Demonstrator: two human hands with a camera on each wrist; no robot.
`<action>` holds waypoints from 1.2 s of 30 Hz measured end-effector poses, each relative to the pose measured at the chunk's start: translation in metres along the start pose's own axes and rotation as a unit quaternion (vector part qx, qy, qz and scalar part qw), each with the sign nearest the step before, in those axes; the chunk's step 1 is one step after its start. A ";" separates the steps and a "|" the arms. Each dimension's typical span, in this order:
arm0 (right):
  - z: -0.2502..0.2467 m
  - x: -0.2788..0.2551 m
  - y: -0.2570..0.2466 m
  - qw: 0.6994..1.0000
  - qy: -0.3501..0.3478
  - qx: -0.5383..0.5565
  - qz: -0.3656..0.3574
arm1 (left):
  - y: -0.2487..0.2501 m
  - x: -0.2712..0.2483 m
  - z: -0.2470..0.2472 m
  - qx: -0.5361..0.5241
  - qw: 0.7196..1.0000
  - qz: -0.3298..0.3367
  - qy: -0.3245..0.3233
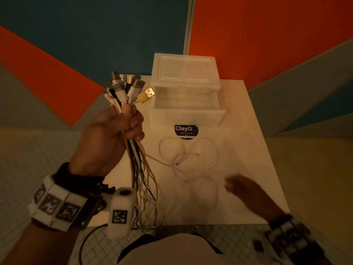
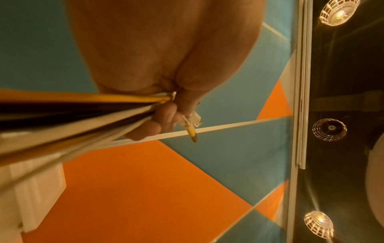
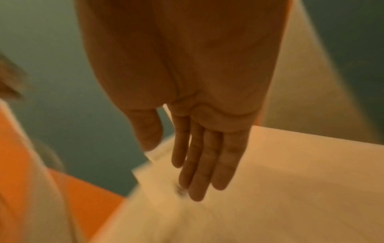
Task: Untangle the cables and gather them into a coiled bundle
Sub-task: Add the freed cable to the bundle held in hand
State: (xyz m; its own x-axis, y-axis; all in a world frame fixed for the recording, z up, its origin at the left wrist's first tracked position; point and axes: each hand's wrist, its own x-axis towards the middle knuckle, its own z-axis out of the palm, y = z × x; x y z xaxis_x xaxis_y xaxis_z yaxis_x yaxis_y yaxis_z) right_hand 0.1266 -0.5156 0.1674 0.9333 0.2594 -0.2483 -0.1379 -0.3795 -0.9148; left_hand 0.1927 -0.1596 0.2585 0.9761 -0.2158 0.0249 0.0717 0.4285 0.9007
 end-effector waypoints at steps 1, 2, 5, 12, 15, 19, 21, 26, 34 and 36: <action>0.005 0.017 -0.028 0.999 0.014 0.033 0.011 | 0.000 0.000 0.005 -0.003 1.000 -0.005 -0.007; 0.027 0.038 -0.057 0.999 -0.013 0.041 0.019 | -0.001 0.000 0.010 -0.007 1.000 -0.011 -0.015; 0.073 0.081 -0.112 0.972 -0.206 0.083 -0.073 | 0.002 0.002 0.024 -0.008 0.999 -0.016 -0.041; 0.169 0.102 -0.078 0.872 -0.483 -0.072 -0.011 | 0.027 0.006 0.017 0.006 0.999 0.005 -0.047; 0.187 0.102 -0.033 0.869 -0.474 -0.137 0.043 | 0.019 0.002 0.007 0.010 0.999 0.002 -0.031; 0.194 0.100 0.024 0.831 -0.460 -0.303 0.086 | -0.001 0.000 0.002 0.010 1.000 -0.009 -0.006; 0.191 0.098 0.049 0.768 -0.470 -0.428 0.080 | -0.003 0.001 0.001 -0.002 1.000 -0.006 -0.001; 0.151 0.146 0.065 0.872 -0.297 -0.385 0.064 | -0.007 0.005 -0.002 -0.035 0.999 0.003 0.009; 0.124 0.199 0.097 0.797 -0.123 -0.591 -0.027 | -0.027 0.017 0.003 -0.067 0.996 -0.030 0.044; 0.127 0.199 0.101 0.775 -0.120 -0.619 -0.042 | -0.028 0.018 0.002 -0.072 0.996 -0.029 0.050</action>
State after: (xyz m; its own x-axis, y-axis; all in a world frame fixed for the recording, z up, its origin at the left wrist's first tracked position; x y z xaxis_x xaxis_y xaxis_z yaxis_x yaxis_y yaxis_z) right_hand 0.2567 -0.3897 -0.0144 0.8128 0.4308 -0.3922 0.4823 -0.8752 0.0381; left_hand 0.2080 -0.1769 0.2348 0.9844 -0.1592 -0.0749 0.1504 0.5404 0.8279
